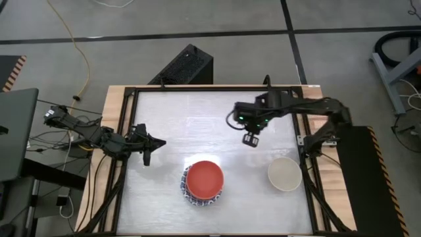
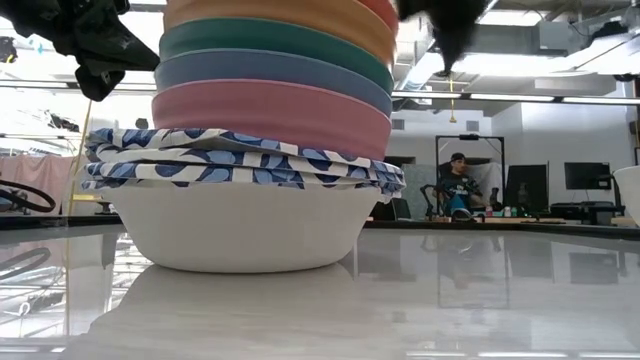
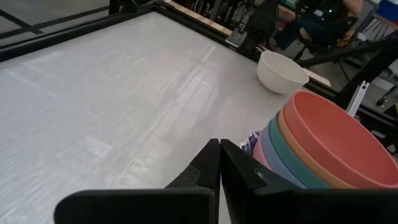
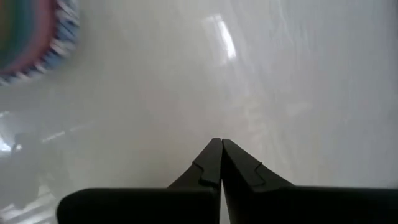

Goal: Nest bowls inside each other
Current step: Stack the white bowl into the orange bowl

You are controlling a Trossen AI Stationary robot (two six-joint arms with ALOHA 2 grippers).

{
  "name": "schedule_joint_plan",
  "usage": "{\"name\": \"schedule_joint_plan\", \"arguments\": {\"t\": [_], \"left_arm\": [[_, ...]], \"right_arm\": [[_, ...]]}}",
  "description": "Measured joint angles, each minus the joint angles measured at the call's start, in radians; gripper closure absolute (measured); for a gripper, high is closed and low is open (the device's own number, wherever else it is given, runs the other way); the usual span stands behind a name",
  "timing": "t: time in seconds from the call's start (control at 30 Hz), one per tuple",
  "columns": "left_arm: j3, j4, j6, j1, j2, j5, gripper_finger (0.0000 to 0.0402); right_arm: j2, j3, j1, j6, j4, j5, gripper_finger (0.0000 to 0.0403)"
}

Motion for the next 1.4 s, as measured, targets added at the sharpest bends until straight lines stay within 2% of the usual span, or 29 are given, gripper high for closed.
{"name": "schedule_joint_plan", "arguments": {"t": [0.13, 0.23, 0.47, 0.6, 0.83, 1.17, 1.4], "left_arm": [[0.0, 0.0, 0.0, 0.0, 0.0, -0.001, 0.0401], [0.0, 0.0, 0.0, 0.0, 0.0, -0.006, 0.0401], [0.0, -0.001, 0.013, 0.0, 0.0, -0.03, 0.0401], [0.0, -0.005, 0.012, 0.0, 0.0, -0.046, 0.0401], [0.0, -0.013, -0.001, 0.0, 0.0, -0.046, 0.0401], [0.0, -0.02, -0.002, 0.0, 0.0, -0.047, 0.0401], [0.0, -0.02, -0.002, 0.0, 0.0, -0.047, 0.0401]], "right_arm": [[-0.141, -0.236, -0.01, 0.114, 0.046, -0.009, 0.0346], [-0.226, -0.375, -0.012, 0.191, 0.047, -0.036, 0.0313], [-0.365, -0.596, -0.011, 0.34, 0.107, -0.037, 0.0201], [-0.397, -0.711, -0.011, 0.389, 0.135, -0.043, 0.0155], [-0.431, -0.837, -0.01, 0.319, 0.135, -0.082, 0.0143], [-0.493, -0.842, -0.009, 0.063, 0.156, -0.09, 0.0143], [-0.454, -0.842, 0.042, 0.008, 0.195, -0.111, 0.0143]]}}
